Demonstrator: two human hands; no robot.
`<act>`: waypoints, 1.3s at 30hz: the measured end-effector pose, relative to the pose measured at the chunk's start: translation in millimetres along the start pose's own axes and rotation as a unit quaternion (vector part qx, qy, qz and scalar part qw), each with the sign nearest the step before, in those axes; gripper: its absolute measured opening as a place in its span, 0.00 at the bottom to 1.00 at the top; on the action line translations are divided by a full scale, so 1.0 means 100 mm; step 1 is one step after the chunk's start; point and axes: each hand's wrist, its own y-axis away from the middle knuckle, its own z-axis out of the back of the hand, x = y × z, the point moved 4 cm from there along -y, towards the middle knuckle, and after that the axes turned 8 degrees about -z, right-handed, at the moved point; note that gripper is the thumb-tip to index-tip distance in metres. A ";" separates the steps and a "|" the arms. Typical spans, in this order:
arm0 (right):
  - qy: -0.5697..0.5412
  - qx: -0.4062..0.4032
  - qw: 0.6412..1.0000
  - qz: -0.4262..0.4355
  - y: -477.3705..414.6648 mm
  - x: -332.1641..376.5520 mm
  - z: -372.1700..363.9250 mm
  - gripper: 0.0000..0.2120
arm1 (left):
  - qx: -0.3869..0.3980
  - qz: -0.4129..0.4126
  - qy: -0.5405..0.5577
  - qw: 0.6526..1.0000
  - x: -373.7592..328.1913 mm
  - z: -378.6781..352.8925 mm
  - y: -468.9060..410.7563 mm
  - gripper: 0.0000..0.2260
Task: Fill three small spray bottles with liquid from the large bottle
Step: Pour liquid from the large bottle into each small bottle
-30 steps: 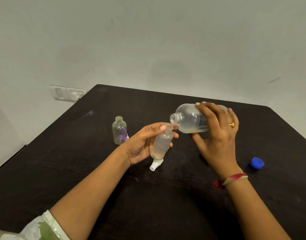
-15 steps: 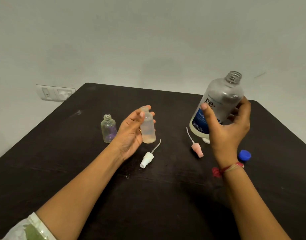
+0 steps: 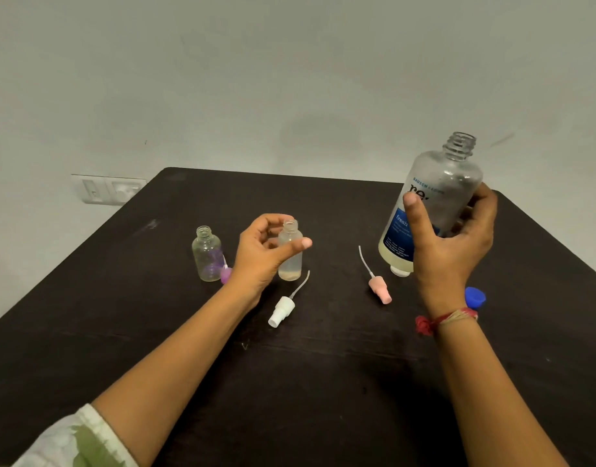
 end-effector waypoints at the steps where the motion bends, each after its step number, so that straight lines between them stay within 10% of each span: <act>1: 0.006 0.000 1.000 0.003 -0.01 -0.01 0.01 0.35 | 0.006 -0.010 -0.024 1.000 -0.02 -0.04 -0.02 0.16; 23: 0.010 0.002 1.000 0.004 -0.03 -0.04 0.02 0.32 | 0.082 -0.010 -0.149 0.985 0.08 -0.39 -0.21 0.28; 31: 0.018 0.029 0.999 0.010 -0.01 -0.05 -0.03 0.34 | -0.073 -0.334 -0.354 0.871 -0.78 0.13 0.21 0.20; 39: 0.048 0.075 0.995 0.033 0.09 -0.05 -0.15 0.33 | -0.110 -0.011 -0.385 0.916 -0.25 1.00 0.21 0.32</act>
